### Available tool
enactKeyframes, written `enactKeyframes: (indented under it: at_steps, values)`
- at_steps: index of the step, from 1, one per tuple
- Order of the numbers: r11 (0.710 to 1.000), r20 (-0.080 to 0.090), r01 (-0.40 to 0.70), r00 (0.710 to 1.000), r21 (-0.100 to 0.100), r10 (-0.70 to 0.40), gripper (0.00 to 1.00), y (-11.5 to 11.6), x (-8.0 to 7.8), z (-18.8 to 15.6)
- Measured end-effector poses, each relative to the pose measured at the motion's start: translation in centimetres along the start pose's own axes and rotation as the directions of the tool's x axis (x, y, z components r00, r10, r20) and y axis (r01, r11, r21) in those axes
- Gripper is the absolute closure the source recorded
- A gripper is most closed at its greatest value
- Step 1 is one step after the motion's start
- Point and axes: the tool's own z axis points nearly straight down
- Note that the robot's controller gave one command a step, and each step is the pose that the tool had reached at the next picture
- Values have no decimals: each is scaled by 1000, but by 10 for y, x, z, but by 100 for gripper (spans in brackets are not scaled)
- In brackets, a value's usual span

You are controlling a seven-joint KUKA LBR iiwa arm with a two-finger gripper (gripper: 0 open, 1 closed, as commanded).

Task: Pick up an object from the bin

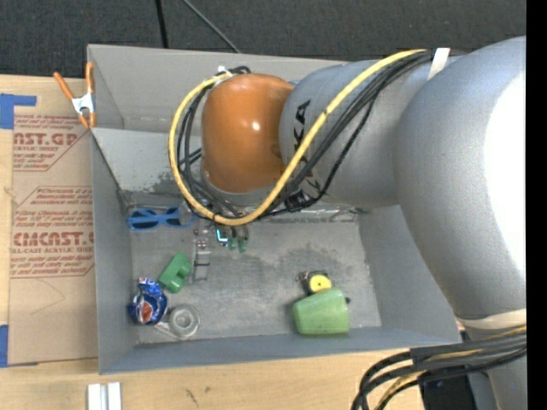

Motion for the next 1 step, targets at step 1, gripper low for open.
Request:
enactKeyframes:
  at_steps: [1]
  values:
    - [896,2,444,896,2,-444,0,5,21,90]
